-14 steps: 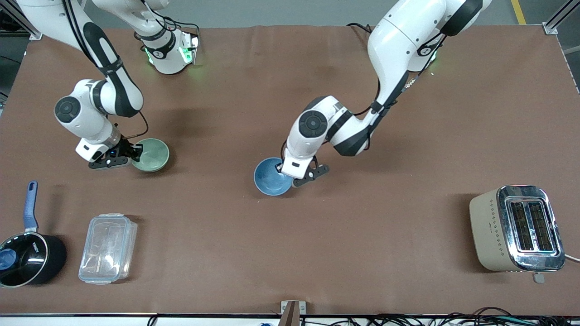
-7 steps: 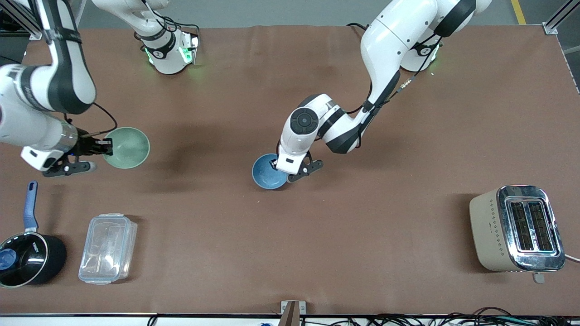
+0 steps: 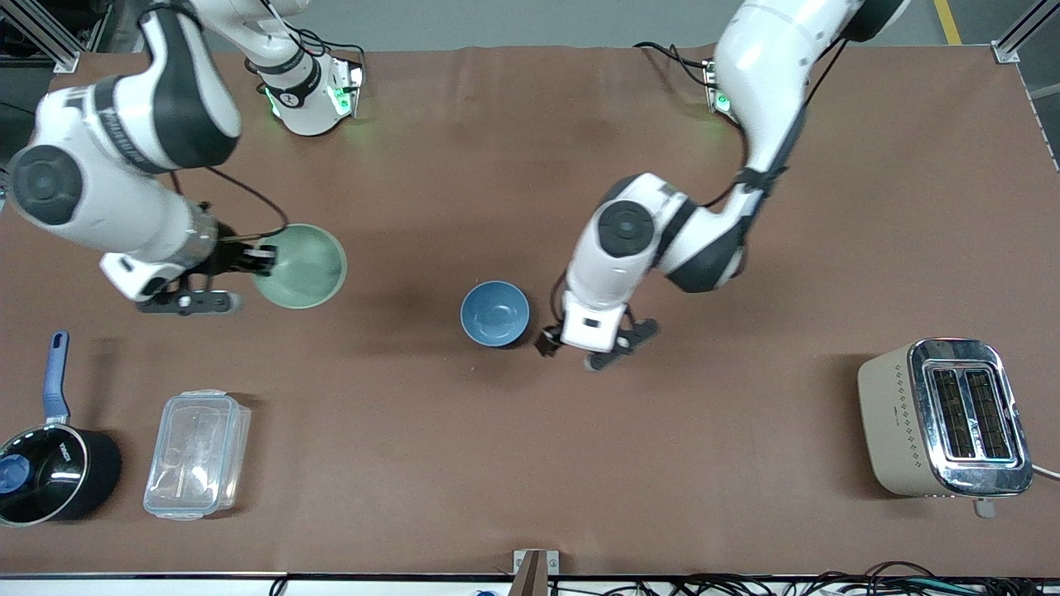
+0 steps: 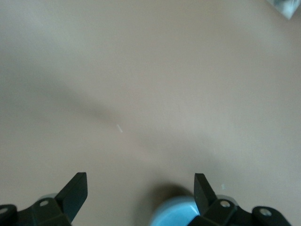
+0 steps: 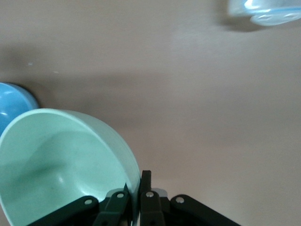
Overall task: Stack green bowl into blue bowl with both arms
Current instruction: 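Carry the green bowl with the right gripper while the left gripper withdraws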
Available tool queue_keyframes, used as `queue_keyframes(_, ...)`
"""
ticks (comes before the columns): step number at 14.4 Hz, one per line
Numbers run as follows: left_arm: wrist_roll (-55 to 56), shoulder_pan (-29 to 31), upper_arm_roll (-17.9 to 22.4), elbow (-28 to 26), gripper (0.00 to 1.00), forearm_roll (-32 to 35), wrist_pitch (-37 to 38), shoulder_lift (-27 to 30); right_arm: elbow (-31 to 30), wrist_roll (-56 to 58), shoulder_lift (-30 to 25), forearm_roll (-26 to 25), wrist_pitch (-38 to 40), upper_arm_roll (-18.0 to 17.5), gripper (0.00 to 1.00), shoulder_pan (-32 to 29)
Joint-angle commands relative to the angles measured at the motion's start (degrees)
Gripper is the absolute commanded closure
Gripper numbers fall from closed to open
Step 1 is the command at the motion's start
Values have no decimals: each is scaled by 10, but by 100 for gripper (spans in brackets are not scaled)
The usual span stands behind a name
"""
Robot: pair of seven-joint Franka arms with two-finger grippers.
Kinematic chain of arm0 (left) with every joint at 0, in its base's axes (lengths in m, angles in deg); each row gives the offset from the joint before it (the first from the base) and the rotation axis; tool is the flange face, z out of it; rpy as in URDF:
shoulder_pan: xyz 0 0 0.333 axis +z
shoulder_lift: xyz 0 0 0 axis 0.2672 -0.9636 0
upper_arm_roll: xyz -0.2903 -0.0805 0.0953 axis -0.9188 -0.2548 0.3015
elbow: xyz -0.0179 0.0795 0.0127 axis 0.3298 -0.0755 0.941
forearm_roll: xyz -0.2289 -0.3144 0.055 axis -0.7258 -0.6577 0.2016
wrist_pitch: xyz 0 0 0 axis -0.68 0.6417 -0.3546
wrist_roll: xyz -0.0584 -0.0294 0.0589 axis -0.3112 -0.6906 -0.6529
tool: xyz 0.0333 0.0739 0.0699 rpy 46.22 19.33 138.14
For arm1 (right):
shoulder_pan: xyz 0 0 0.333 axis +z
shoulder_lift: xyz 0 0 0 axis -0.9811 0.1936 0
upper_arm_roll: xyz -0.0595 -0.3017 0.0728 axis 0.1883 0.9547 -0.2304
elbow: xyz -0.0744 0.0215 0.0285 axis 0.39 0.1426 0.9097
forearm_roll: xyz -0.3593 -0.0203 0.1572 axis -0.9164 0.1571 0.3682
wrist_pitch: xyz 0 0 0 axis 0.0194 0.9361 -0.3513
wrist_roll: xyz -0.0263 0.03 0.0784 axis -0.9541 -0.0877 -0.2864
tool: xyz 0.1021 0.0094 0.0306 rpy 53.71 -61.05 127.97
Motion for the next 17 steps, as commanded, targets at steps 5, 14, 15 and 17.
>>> queue_keyframes(5, -270, 162, -3, -16, 0, 12, 152, 111, 61, -259, 131, -7, -132, -105, 100, 78)
queue_keyframes(14, -472, 234, -3, -19, 0, 12, 315, 242, 56, -362, 224, -97, -221, -104, 98, 153)
queue_keyframes(15, -488, 238, -3, -24, 0, 12, 318, 255, 54, -362, 225, -102, -220, -104, 98, 154)
queue_keyframes(17, -517, 241, -3, -27, 0, 12, 328, 271, 54, -362, 231, -103, -222, -104, 98, 154)
